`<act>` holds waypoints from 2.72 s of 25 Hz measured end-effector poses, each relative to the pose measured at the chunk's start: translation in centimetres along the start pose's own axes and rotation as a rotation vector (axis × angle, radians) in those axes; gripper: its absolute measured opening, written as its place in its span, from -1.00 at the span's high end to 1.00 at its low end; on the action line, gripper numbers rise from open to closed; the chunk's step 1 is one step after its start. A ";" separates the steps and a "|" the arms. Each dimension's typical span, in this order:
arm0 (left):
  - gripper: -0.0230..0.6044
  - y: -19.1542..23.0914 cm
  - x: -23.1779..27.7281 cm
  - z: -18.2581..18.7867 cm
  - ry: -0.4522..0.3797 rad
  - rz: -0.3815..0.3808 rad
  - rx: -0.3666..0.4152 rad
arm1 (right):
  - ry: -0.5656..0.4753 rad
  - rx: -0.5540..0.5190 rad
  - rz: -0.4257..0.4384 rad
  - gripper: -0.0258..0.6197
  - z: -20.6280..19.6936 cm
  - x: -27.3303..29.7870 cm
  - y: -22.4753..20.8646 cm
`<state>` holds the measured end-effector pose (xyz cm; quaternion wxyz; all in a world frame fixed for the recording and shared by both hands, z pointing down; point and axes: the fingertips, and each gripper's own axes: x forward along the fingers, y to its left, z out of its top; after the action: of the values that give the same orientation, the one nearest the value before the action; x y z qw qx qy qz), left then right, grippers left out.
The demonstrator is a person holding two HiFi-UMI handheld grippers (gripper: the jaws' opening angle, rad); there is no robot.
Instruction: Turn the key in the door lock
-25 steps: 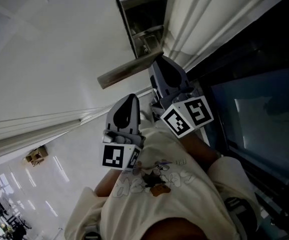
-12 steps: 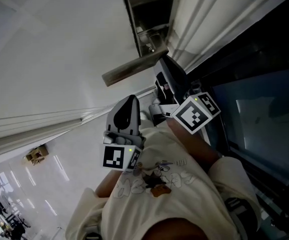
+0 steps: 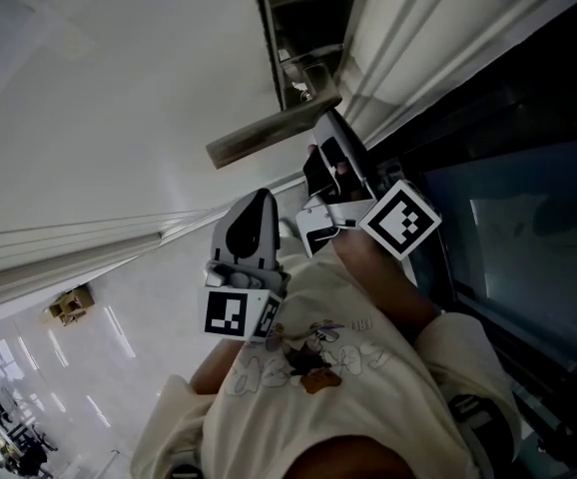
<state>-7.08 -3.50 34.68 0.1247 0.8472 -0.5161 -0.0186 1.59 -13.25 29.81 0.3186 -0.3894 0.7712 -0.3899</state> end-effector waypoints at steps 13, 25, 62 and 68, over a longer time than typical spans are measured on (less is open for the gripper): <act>0.91 -0.3 0.2 0.3 -0.006 -0.011 0.004 | -0.008 0.296 0.027 0.83 -0.1 -0.1 -0.9; 0.91 -0.2 0.0 0.1 -0.009 0.008 0.000 | 0.022 0.255 0.094 0.73 0.2 -0.4 -0.4; 0.91 -2.3 0.6 1.1 -0.028 -0.019 0.025 | 0.200 -0.957 -0.039 0.90 -3.4 -5.1 0.7; 0.91 -2.2 0.9 1.3 -0.033 -0.015 0.027 | 0.202 -0.956 -0.025 0.90 -3.4 -4.8 0.9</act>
<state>-4.93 -3.52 33.01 0.1047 0.8523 -0.5118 -0.0267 0.93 -7.59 31.62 0.0228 -0.4617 0.8862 -0.0318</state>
